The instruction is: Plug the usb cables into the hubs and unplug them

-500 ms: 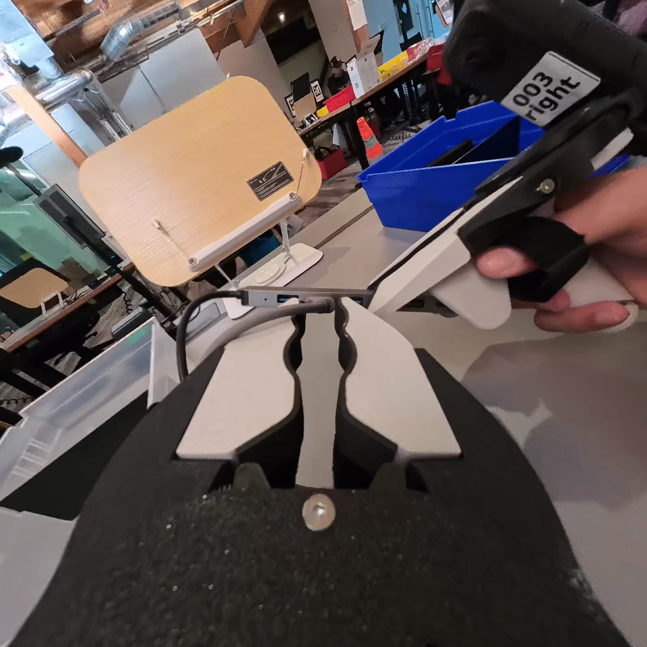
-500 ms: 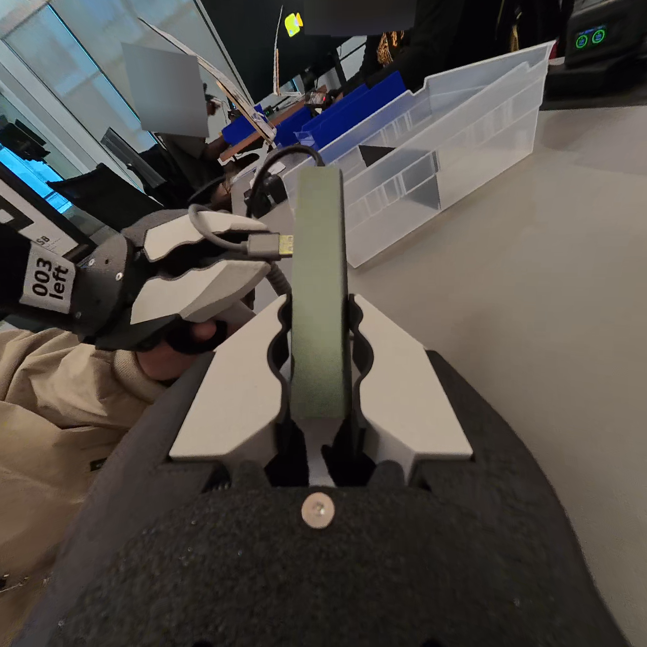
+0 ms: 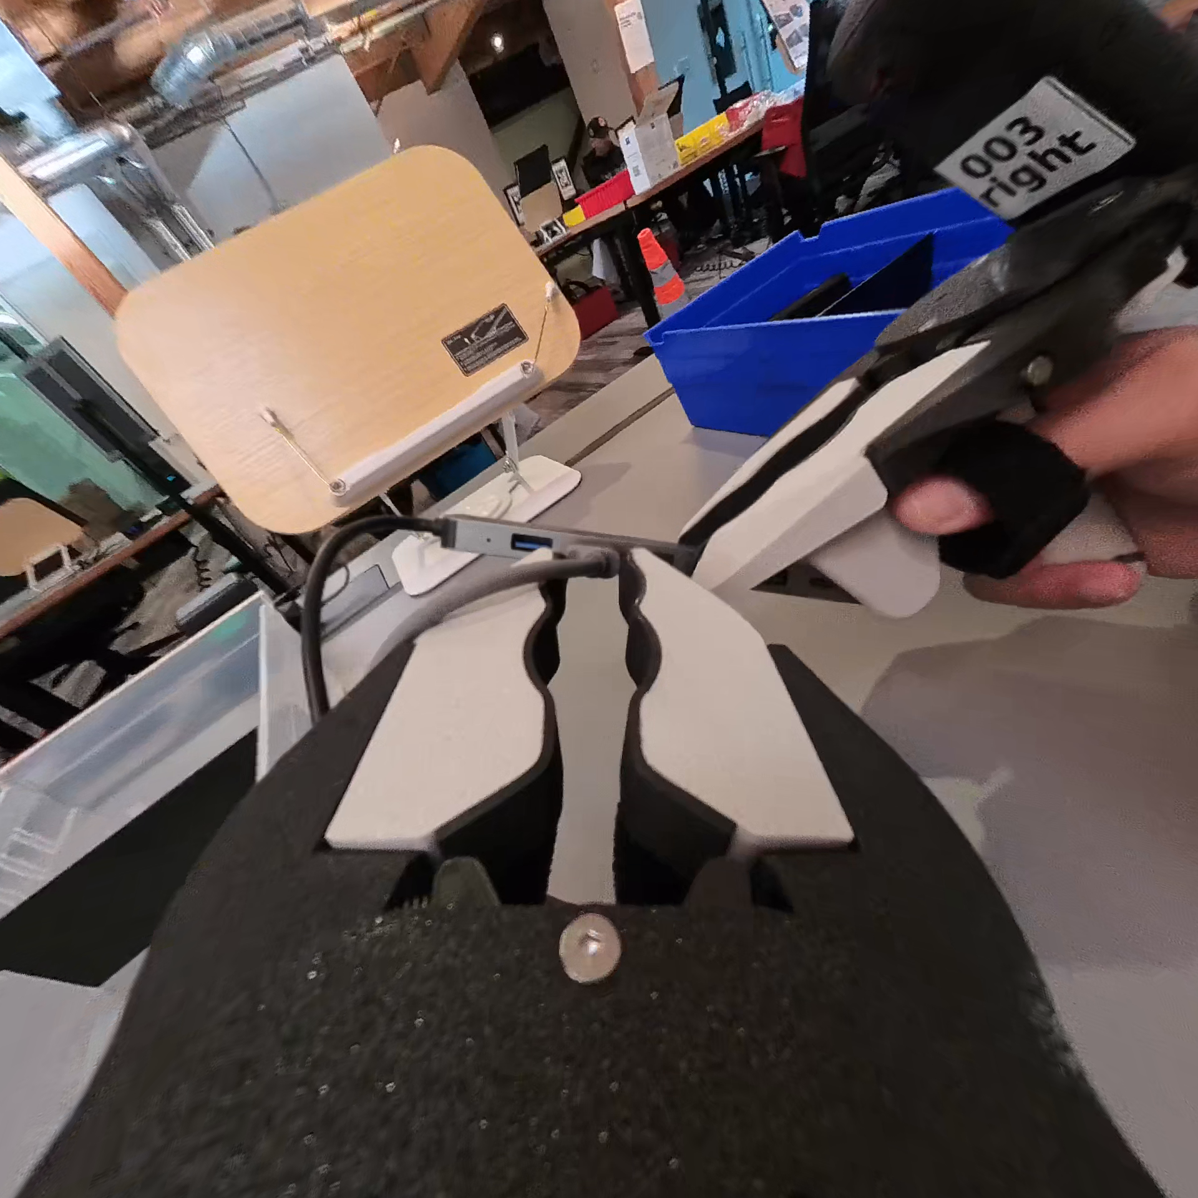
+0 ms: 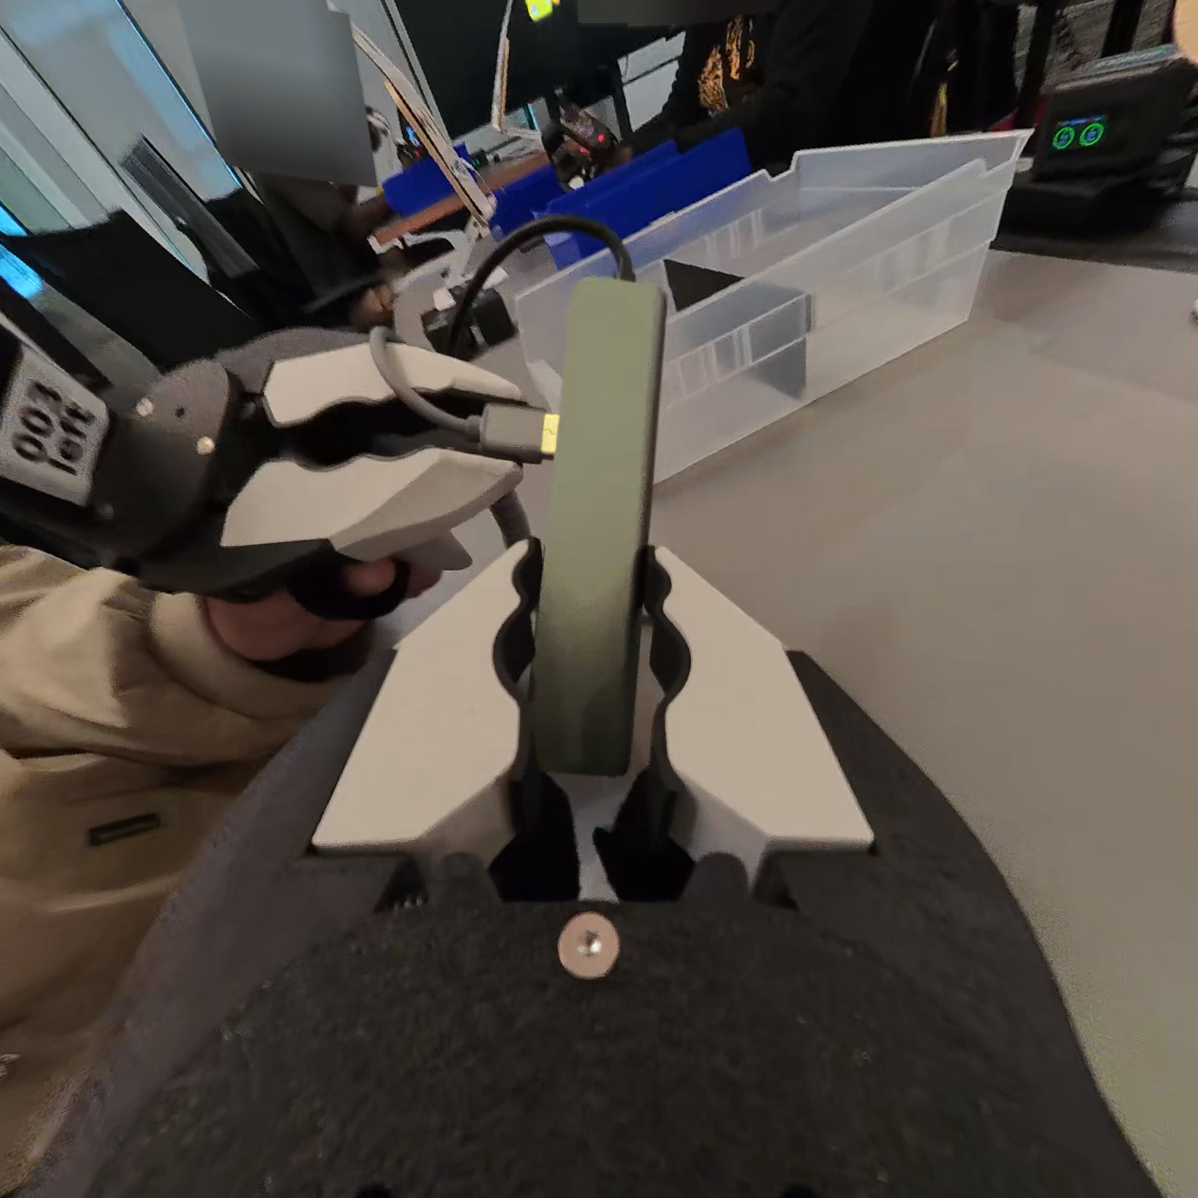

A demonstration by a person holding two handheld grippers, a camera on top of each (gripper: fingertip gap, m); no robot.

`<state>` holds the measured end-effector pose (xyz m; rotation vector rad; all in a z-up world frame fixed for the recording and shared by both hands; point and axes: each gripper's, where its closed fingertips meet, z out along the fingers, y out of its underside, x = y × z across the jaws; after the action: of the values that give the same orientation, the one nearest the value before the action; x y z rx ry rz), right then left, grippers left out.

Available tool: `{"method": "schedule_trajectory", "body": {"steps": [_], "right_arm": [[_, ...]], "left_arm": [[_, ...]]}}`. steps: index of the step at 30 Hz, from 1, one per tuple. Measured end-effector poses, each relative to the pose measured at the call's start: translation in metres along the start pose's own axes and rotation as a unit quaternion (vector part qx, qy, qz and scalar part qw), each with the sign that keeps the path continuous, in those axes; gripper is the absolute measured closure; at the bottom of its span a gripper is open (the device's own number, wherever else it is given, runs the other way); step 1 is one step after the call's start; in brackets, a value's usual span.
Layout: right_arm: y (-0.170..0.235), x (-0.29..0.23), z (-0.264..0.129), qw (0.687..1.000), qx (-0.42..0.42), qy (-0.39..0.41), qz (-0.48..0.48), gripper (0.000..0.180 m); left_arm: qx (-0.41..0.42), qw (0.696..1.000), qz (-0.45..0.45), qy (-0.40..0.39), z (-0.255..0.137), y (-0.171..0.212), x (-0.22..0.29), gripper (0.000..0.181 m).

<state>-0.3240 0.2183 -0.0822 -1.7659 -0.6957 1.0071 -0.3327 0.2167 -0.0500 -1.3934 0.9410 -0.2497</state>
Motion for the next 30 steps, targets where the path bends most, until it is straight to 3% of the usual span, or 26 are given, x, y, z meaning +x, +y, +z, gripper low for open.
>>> {"method": "schedule_trajectory", "body": {"steps": [7,12,16,22,30], "right_arm": [[0.007,0.005,0.002,0.998,-0.030,0.040,-0.042,0.148],[0.002,0.015,-0.001,0.998,-0.013,0.051,-0.024,0.149],[-0.033,0.036,-0.026,0.992,0.043,0.122,-0.017,0.149],[-0.110,0.069,-0.095,0.965,0.107,0.231,-0.065,0.150],[-0.156,0.115,-0.150,0.951,0.028,0.288,-0.114,0.150]], "left_arm": [[-0.008,1.000,-0.004,0.007,0.003,0.006,0.001,0.164],[-0.021,0.998,-0.063,0.011,0.006,0.014,0.002,0.165],[-0.009,0.998,-0.064,0.026,0.000,0.008,0.012,0.152],[0.015,0.993,-0.103,0.052,-0.007,-0.005,0.025,0.152],[-0.035,0.989,-0.131,0.051,0.003,0.024,0.009,0.156]]}}
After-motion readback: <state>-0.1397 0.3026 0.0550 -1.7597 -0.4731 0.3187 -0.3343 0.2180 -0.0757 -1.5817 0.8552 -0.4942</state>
